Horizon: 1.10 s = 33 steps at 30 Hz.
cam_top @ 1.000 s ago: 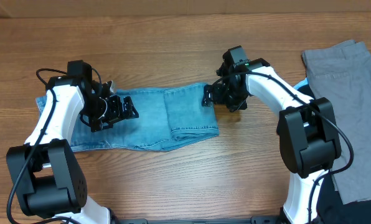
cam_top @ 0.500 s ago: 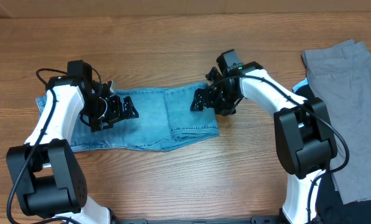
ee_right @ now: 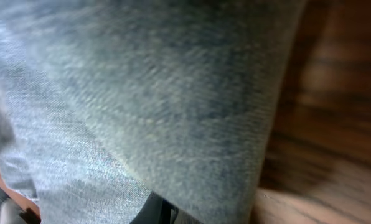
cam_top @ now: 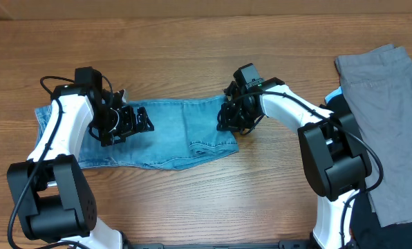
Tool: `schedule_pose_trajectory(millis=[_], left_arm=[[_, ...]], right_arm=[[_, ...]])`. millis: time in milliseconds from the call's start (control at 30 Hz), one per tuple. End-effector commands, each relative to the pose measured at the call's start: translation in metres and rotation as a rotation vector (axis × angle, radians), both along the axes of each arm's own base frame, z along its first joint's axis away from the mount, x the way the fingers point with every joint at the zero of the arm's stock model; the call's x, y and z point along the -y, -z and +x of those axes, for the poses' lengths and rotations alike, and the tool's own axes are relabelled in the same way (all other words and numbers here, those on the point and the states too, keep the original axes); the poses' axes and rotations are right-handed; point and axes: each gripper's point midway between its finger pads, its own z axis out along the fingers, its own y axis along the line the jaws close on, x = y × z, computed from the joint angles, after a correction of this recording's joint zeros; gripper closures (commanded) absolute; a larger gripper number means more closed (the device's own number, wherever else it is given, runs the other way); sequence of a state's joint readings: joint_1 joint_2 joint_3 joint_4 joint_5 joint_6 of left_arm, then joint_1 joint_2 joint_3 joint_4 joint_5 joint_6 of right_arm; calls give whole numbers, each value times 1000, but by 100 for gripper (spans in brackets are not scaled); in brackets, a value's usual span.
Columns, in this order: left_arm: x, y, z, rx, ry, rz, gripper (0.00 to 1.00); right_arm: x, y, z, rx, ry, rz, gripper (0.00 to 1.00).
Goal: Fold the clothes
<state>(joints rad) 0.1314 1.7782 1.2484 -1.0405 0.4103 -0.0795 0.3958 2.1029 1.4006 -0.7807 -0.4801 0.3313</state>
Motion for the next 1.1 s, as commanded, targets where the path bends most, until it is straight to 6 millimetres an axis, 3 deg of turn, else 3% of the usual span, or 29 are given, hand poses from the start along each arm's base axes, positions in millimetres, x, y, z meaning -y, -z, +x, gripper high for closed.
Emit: schedule_pose_trajectory(millis=[0,200,267,367,467,667,900,1067], left_arm=[[-1,1,-1,-9,-16,2,0],[-1,1,1,-3,-16,2,0],[-1,1,1,-1,-16,3,0],[-1,1,2,4,-16,3,0],[-2,1,4,13,-17,4,0],[-2,1,6,11,-37,3,0],[-2,1,6,12,-37,3,0],[-2,1,8,22,-37,5,0]], right_arm=[[58,6,10,-23,157,-186,96],[138,-29,22,12,304,-359,96],[157,-48,22,40,342,-395,96],[167,-71,20,79,361,-418,96],[163,-85,18,109,350,-426,96],[156,-87,18,138,389,-495,96],[124,-90,21,191,341,-469,96],[103,-93,23,258,421,-523,96]])
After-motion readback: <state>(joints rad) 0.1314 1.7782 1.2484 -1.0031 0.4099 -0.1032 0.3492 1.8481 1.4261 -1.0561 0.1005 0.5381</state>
